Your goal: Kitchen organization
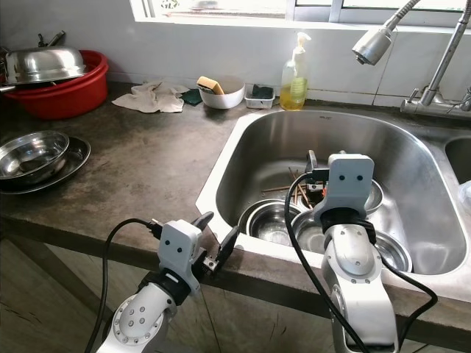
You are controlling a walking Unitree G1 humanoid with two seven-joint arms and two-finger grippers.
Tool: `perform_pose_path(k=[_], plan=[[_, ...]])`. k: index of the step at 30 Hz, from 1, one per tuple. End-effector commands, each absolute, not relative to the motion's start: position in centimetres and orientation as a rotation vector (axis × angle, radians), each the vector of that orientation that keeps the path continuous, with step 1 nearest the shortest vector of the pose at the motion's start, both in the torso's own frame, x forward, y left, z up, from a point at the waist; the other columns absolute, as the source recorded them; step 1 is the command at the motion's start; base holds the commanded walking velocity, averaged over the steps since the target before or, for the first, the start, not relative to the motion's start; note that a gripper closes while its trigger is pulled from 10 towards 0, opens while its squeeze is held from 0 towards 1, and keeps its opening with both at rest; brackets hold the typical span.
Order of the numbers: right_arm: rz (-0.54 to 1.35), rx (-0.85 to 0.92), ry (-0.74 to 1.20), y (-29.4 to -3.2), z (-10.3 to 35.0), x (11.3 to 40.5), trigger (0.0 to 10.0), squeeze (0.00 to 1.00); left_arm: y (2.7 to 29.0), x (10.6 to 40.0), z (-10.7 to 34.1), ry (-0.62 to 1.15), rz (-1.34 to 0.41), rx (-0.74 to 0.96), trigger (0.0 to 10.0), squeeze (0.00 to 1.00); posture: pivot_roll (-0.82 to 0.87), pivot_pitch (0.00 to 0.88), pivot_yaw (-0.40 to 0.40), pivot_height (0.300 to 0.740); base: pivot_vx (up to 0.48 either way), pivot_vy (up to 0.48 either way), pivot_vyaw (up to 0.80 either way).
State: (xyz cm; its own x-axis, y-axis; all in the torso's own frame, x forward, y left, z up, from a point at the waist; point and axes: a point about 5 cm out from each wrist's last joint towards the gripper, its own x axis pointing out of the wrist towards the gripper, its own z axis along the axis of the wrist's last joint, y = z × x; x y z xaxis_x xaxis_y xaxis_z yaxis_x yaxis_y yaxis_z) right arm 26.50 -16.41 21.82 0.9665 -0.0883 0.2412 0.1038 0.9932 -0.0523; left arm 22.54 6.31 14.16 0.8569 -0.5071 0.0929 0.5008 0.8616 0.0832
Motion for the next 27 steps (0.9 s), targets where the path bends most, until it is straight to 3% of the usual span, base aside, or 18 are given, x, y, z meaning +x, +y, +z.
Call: perform_pose_path(k=[1, 14, 22, 27], plan=[[-0.098, -0.066, -0.270, -16.2, 22.1, 26.2, 10.0, 0.00, 6.3, 22.6, 14.1, -0.115, -0.525, 0.050, 10.0, 0.00, -0.02, 0.064, 0.001, 0.740, 0.000, 0.000, 0.00], [-0.068, -0.077, -0.265, -15.2, 21.7, 26.4, 10.0, 0.00, 6.3, 22.5, 14.0, -0.114, -0.534, 0.056, 10.0, 0.00, -0.03, 0.038, 0.008, 0.740, 0.000, 0.000, 0.00], [-0.057, -0.074, -0.273, -14.9, 21.8, 26.3, 10.0, 0.00, 6.4, 22.5, 13.9, -0.109, -0.533, 0.052, 10.0, 0.00, -0.03, 0.029, 0.010, 0.740, 0.000, 0.000, 0.80], [-0.054, -0.067, -0.280, -14.8, 22.0, 26.5, 10.0, 0.00, 6.4, 22.5, 13.8, -0.104, -0.536, 0.054, 10.0, 0.00, -0.03, 0.029, 0.010, 0.740, 0.000, 0.454, 0.80]])
